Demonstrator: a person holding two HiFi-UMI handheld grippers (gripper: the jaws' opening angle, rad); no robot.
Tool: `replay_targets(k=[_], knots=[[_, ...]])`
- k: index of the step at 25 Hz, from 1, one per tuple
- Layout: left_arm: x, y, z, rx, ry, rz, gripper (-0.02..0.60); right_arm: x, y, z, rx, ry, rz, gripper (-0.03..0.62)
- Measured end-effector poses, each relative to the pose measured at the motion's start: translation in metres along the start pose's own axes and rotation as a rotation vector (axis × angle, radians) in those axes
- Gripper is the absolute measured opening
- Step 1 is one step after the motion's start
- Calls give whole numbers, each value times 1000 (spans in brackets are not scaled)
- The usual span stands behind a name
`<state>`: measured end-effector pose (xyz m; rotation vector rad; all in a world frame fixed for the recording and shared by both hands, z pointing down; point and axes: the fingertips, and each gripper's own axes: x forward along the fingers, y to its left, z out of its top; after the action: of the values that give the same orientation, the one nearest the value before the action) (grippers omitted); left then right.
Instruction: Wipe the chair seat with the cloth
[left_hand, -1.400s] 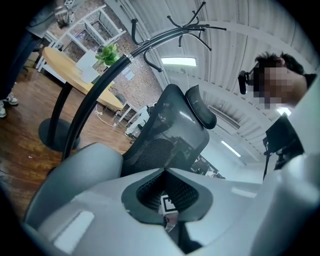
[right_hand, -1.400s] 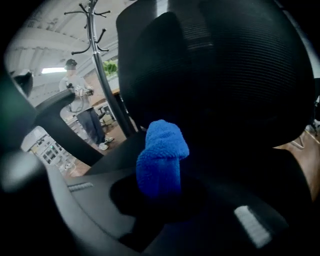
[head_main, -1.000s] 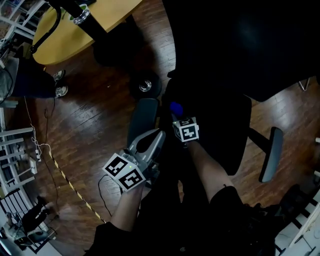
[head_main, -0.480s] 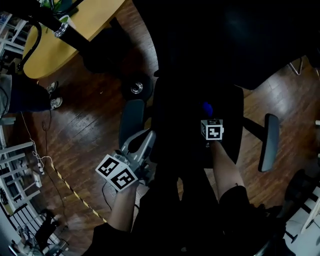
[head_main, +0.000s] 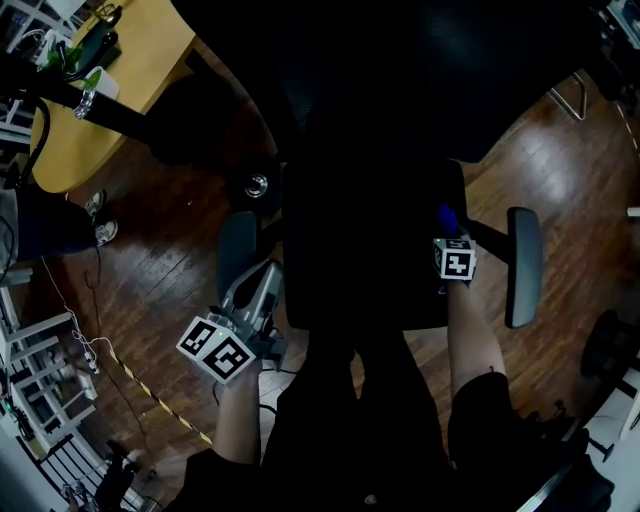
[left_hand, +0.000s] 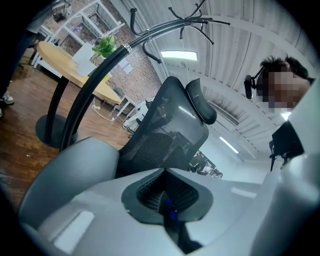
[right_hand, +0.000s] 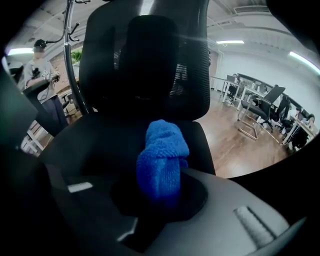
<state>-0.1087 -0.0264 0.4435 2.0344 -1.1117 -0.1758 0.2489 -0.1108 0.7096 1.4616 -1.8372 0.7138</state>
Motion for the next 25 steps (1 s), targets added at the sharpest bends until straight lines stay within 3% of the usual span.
replay_targets(k=[5, 7, 17, 22, 25], knots=[[10, -5, -4, 20, 15, -15, 0, -1, 4, 3, 6, -2, -2, 38], [14, -6, -4, 15, 13, -21, 0, 1, 23, 10, -2, -20, 35, 38], [33, -16, 4, 12, 10, -49, 0, 29, 270, 52, -99, -19, 496, 38], [26, -12, 11, 7, -14, -34, 0, 11, 355, 56, -131, -17, 602, 38], [25, -9, 9, 4, -19, -21, 0, 13, 373, 26, -170, 30, 613, 38]])
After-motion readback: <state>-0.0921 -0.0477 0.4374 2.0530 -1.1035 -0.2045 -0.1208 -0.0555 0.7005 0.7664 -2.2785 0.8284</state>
